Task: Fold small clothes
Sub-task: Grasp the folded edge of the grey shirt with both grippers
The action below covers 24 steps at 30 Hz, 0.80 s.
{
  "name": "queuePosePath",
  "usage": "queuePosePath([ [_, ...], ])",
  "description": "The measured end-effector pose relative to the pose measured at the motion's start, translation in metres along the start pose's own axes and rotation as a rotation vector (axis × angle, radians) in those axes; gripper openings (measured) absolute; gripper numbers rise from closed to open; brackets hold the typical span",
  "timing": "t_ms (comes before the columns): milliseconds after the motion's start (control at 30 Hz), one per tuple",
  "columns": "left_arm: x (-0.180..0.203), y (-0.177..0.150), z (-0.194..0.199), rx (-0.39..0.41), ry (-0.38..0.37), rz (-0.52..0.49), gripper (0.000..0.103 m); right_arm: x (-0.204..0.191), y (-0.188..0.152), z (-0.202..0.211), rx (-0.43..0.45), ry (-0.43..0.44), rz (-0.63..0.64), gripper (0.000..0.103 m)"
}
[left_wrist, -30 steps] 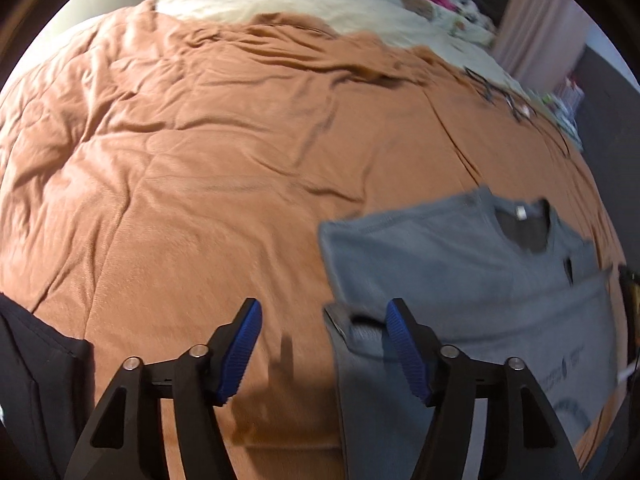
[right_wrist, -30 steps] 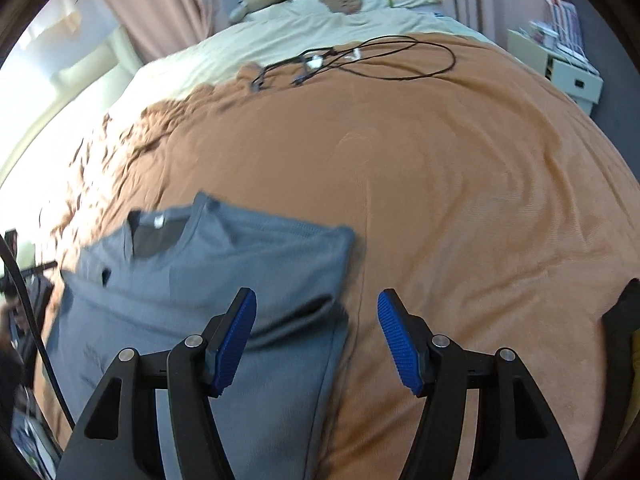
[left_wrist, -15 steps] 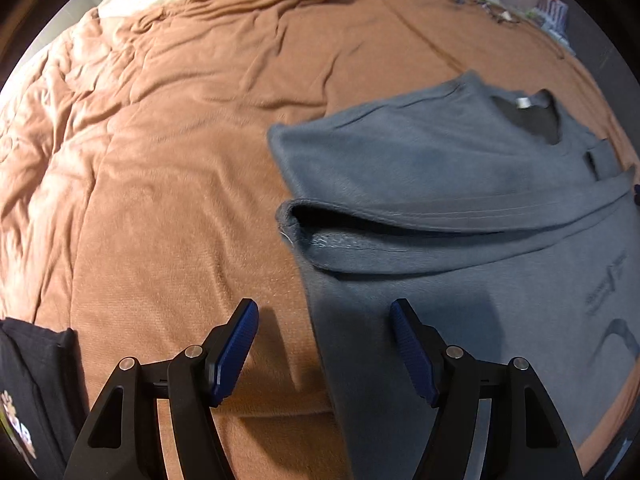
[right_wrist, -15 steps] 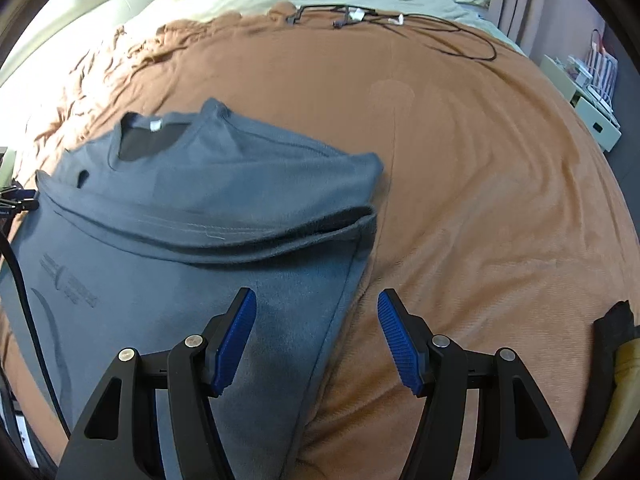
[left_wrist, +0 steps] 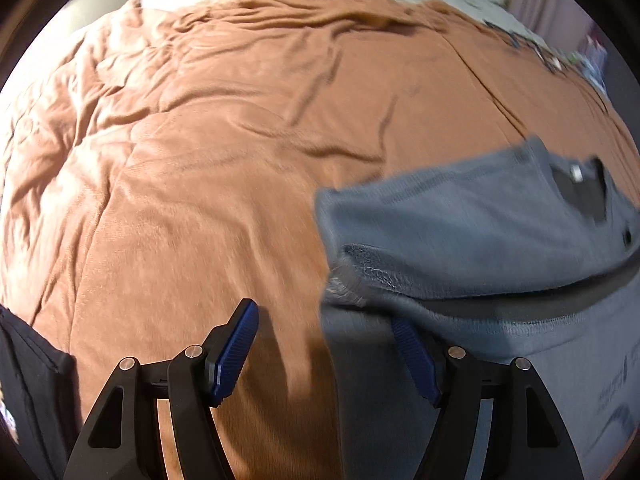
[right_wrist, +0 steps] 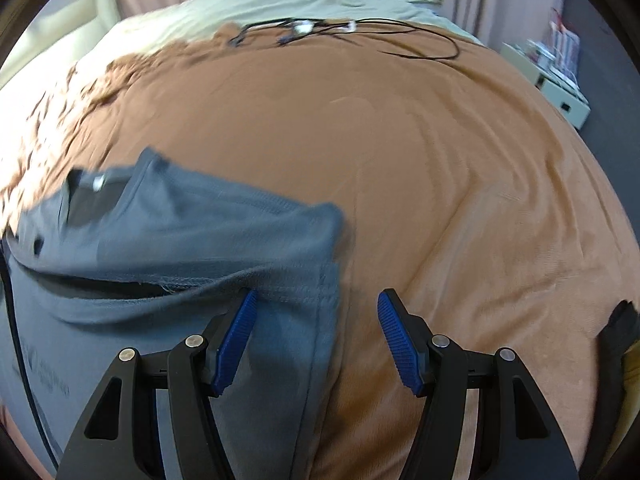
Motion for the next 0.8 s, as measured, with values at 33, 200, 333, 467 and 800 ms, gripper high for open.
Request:
queuePosePath([
  [33,-0.003,0.003,-0.002,0.010,-0.005,0.024,0.069,0.003,0.000,-0.003,-0.001,0.007,-0.020,0.046],
  [200,-0.007,0.006,-0.006,0.039,-0.083,0.097,0.052,0.011,-0.001,-0.013,0.002,0.079,-0.085,0.034],
  [333,-0.005,0.000,-0.001,0.058,-0.121,0.092,0.041,0.012,-0.005,-0.013,0.008,0.119,-0.071,0.030],
  [467,-0.003,-0.003,0.006,0.070,-0.152,0.093,0.015,0.013,-0.006,-0.008,0.014,0.134,-0.050,0.016],
  [800,-0.004,-0.006,0.038,0.132,-0.093,0.075,0.006,-0.010,-0.008,0.026,0.070,0.032,0.032,0.003],
])
Point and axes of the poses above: each gripper's, at about its wrist camera, not at the fingertips, and z roughly against the way its jaws point, x to its right, y to its top, the point moved 3 cm from there along -z, roughly the way its jaws point, and after that the axes turned 1 degree about x, right-handed, at the moved point
